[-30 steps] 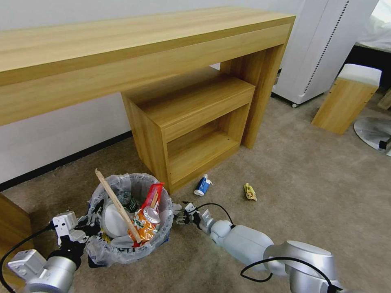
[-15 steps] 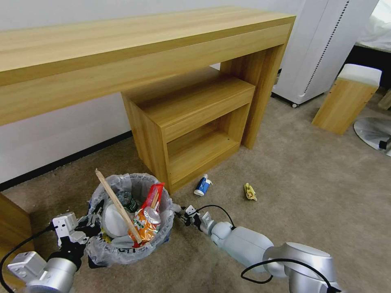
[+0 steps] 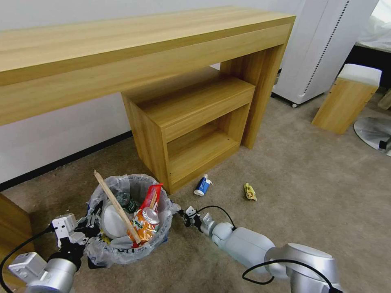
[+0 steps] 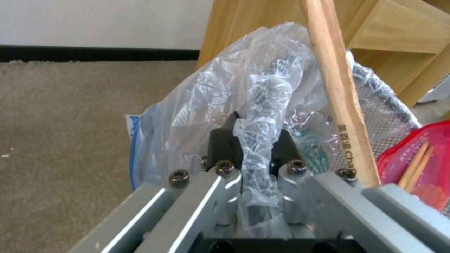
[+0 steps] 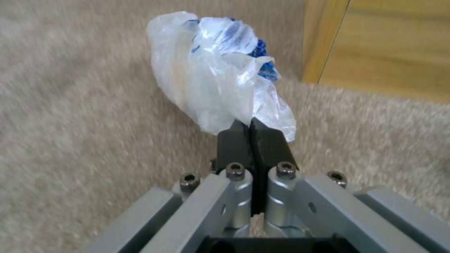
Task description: Pick up the trash bin and place the garbage on the floor into it.
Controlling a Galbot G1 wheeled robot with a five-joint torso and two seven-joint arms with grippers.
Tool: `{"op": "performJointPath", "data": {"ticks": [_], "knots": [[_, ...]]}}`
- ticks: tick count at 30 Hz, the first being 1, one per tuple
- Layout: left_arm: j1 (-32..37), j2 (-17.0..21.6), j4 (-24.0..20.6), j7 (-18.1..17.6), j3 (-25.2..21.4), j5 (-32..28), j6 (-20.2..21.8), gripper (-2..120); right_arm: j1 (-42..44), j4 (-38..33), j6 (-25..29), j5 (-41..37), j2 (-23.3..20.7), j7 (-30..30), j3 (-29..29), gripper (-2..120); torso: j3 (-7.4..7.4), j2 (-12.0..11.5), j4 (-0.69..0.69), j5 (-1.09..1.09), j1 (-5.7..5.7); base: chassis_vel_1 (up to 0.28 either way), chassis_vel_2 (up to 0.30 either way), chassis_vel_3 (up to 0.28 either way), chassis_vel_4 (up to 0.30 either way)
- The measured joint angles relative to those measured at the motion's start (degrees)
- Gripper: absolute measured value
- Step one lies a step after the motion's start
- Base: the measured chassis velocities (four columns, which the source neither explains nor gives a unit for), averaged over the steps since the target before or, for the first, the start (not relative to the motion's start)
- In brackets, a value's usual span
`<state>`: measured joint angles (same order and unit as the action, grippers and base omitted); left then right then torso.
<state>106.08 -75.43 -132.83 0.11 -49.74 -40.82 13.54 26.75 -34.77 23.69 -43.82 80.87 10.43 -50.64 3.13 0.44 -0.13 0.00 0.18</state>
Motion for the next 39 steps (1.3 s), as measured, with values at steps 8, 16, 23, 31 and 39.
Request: {"op": "performJointPath", "data": {"ticks": [8, 16, 23, 31, 39], "knots": [[-2.0, 1.82, 4.8, -0.58, -0.14, -0.2, 0.1, 4, 1.6, -15.12, 9.1, -3.2, -10.52, 3.35, 1.71, 0, 0.0, 0.0, 0.01, 0.02, 0.0, 0.0, 0.0, 0.0, 0.0], [-3.35, 3.53, 7.88, -0.9, 0.26, -0.42, 0.52, 4, 4.92, -30.5, 13.66, -2.65, -26.8, 5.36, 6.6, 0, 0.0, -0.01, -0.05, 0.02, 0.0, 0.0, 0.0, 0.0, 0.0], [-3.5, 3.92, 8.36, -0.93, 0.85, -0.26, 0.71, 4, 4.8, -49.9, 14.88, -3.8, -37.08, 5.08, 9.22, 0, -0.01, 0.0, 0.0, 0.0, 0.0, 0.0, 0.0, 0.0, 0.0], [-3.47, 3.84, 6.49, -1.1, 0.8, -0.33, 0.98, 4, 1.46, -65.13, 11.72, -3.91, -39.56, 2.35, 7.87, 0, -0.01, 0.0, 0.0, 0.0, 0.0, 0.0, 0.0, 0.0, 0.0], [-1.86, 3.56, 2.72, -1.17, 0.67, -0.42, 1.2, 4, -1.04, -64.11, 8.4, -3.45, -34.31, 0.19, 1.87, 0, 0.0, 0.0, -0.01, -0.01, 0.0, 0.0, 0.0, 0.0, 0.0]]}}
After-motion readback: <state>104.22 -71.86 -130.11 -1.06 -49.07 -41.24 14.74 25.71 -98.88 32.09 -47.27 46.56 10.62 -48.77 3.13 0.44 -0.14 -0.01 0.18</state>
